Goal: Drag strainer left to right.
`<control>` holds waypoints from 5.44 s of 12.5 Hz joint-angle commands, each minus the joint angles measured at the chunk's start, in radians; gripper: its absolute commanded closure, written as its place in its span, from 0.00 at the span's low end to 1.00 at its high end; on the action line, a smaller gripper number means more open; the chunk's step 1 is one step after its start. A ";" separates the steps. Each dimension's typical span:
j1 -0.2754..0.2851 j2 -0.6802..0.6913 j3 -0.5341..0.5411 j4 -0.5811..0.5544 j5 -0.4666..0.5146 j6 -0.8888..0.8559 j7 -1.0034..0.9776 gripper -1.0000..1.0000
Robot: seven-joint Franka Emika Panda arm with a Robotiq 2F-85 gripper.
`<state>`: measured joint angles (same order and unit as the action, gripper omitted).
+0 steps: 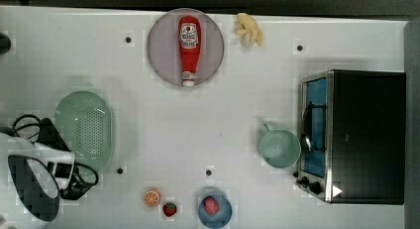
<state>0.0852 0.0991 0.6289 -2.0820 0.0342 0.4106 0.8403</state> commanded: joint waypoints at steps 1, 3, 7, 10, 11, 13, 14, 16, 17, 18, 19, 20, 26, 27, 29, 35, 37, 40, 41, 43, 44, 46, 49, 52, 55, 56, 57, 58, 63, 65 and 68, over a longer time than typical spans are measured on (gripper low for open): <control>-0.031 0.001 -0.017 -0.038 -0.024 0.167 0.337 0.00; -0.030 0.072 -0.019 -0.090 -0.028 0.280 0.427 0.00; -0.029 0.237 -0.040 -0.145 -0.070 0.535 0.487 0.00; -0.022 0.334 -0.080 -0.144 -0.077 0.643 0.487 0.00; -0.015 0.360 -0.100 -0.145 -0.079 0.660 0.487 0.00; 0.003 0.397 -0.136 -0.145 -0.087 0.699 0.487 0.00; 0.015 0.410 -0.147 -0.144 -0.088 0.723 0.486 0.00; 0.035 0.421 -0.179 -0.151 -0.089 0.731 0.486 0.00; 0.040 0.422 -0.193 -0.155 -0.089 0.733 0.485 0.00; 0.040 0.420 -0.194 -0.155 -0.091 0.735 0.484 0.00; 0.039 0.419 -0.202 -0.160 -0.092 0.731 0.485 0.00; 0.038 0.414 -0.213 -0.168 -0.103 0.736 0.484 0.00; -0.006 0.354 -0.281 -0.228 -0.122 0.736 0.476 0.00; -0.018 0.345 -0.289 -0.241 -0.122 0.736 0.473 0.00; -0.047 0.333 -0.302 -0.262 -0.122 0.737 0.447 0.00; -0.128 0.307 -0.375 -0.297 -0.122 0.737 0.242 0.00; -0.146 0.296 -0.410 -0.308 -0.122 0.737 0.197 0.00; -0.165 0.286 -0.462 -0.314 -0.122 0.737 0.110 0.00; -0.169 0.283 -0.484 -0.317 -0.122 0.733 0.084 0.00; -0.172 0.283 -0.519 -0.319 -0.122 0.743 0.002 0.00; -0.173 0.282 -0.537 -0.319 -0.122 0.742 -0.007 0.00; -0.176 0.279 -0.578 -0.319 -0.122 0.746 -0.014 0.00; -0.177 0.279 -0.637 -0.319 -0.122 0.747 -0.074 0.00; -0.178 0.279 -0.694 -0.319 -0.122 0.749 -0.131 0.00; -0.177 0.276 -0.714 -0.316 -0.122 0.749 -0.143 0.00; -0.176 0.267 -0.704 -0.315 -0.122 0.743 -0.182 0.00; -0.176 0.247 -0.683 -0.316 -0.122 0.723 -0.245 0.00; -0.176 0.216 -0.666 -0.316 -0.122 0.698 -0.306 0.00; -0.176 -0.033 -0.622 -0.246 -0.119 0.407 -0.648 0.00; -0.176 -0.138 -0.622 -0.165 -0.111 0.190 -0.705 0.00; -0.173 -0.261 -0.617 -0.037 -0.046 -0.124 -0.716 0.00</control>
<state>-0.0751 -0.1311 0.0121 -2.1113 -0.0140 0.3347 0.1827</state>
